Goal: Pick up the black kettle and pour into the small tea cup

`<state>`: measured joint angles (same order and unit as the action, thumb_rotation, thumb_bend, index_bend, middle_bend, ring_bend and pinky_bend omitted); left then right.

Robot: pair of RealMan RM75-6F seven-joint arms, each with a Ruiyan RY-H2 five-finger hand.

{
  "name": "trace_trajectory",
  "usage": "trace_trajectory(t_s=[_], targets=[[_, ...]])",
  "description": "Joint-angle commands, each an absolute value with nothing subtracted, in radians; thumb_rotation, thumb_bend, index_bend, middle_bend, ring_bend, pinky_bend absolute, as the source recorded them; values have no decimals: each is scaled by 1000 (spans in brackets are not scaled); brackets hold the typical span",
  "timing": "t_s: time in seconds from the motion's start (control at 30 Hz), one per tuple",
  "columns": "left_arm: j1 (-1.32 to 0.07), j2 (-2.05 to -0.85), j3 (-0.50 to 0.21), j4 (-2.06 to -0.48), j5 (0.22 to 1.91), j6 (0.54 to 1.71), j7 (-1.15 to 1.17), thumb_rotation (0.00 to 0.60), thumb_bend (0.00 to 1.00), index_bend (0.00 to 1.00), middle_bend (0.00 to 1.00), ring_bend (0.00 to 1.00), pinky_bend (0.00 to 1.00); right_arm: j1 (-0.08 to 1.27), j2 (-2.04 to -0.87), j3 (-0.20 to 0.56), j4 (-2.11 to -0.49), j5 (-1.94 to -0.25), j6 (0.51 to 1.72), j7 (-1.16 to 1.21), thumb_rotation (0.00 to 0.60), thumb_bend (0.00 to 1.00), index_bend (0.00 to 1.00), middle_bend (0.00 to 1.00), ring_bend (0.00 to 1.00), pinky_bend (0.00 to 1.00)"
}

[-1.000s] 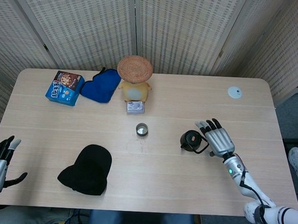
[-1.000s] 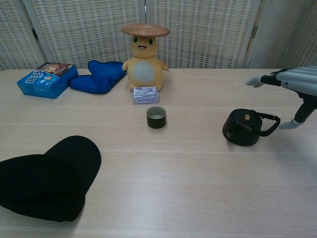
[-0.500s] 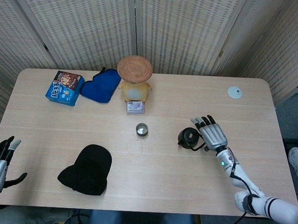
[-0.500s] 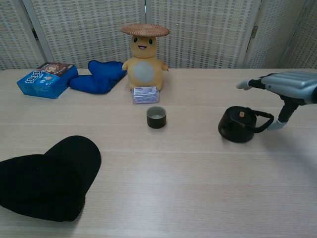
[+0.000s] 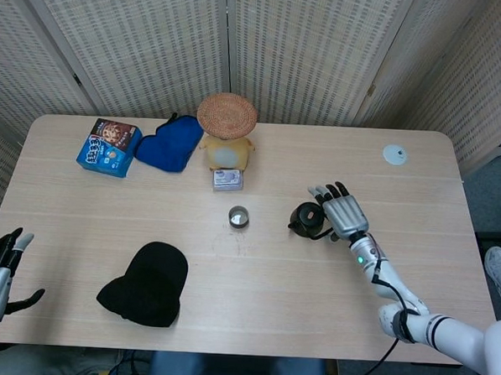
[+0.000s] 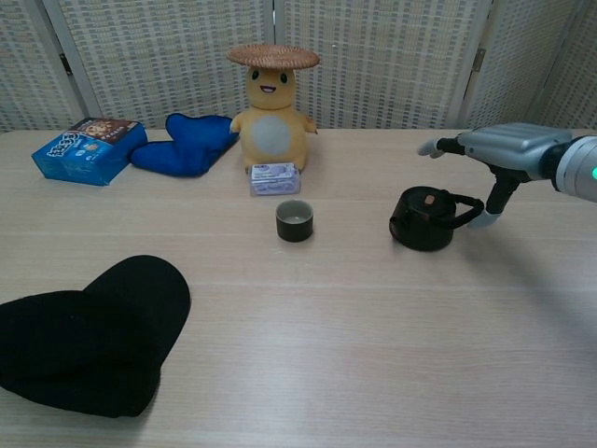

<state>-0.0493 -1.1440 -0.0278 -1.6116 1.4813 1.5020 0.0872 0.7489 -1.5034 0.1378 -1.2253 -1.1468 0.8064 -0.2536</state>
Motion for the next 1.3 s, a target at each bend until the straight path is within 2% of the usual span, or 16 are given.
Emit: trace_trajectory(t_s=[0.03,0.13,0.23,0.5,0.7,0.8,0.87,0.97,1.03,1.13,1.3], targets=[[-49,-1144,-27,-1611,1484,1503,83,600,177,71,0,44,0,725,-1467,132,-1270,-1178,843,-228,600,14,59,151,70,50],[-49,-1143,-25,-1612,1491,1505,79,600,176,71,0,44,0,697,-1422,119,-1329,-1215,886,-208,600,35,130,199,158,68],[-50,-1144,-25,-1613,1498,1509,76,600,176,71,0,44,0,668,-1376,102,-1383,-1254,932,-197,600,44,154,242,217,176],[-52,-1145,-22,-1620,1512,1511,78,600,177,71,0,45,0,624,-1296,82,-1457,-1307,999,-209,600,46,176,262,250,401],[-50,-1143,-19,-1623,1515,1514,77,600,177,71,0,45,0,622,-1281,77,-1464,-1302,980,-220,600,46,196,270,295,504],[-47,-1140,-19,-1624,1512,1516,75,600,177,71,0,45,0,622,-1282,78,-1467,-1300,975,-224,600,46,201,274,314,517],[-46,-1139,-19,-1624,1512,1517,75,600,177,71,0,45,0,622,-1283,79,-1470,-1299,973,-231,600,46,213,273,315,438],[-45,-1138,-18,-1624,1512,1517,73,600,177,71,0,45,0,623,-1287,78,-1472,-1303,970,-230,600,45,229,273,268,179],[-44,-1138,-18,-1623,1512,1518,72,600,177,71,0,45,0,623,-1290,76,-1474,-1307,964,-224,600,43,232,273,210,62],[-44,-1137,-18,-1622,1513,1519,69,600,177,71,0,45,0,624,-1295,74,-1474,-1311,958,-220,600,38,233,273,185,8],[-42,-1136,-17,-1619,1514,1519,64,600,177,72,0,45,0,626,-1310,76,-1471,-1313,955,-223,600,22,260,273,185,0]])
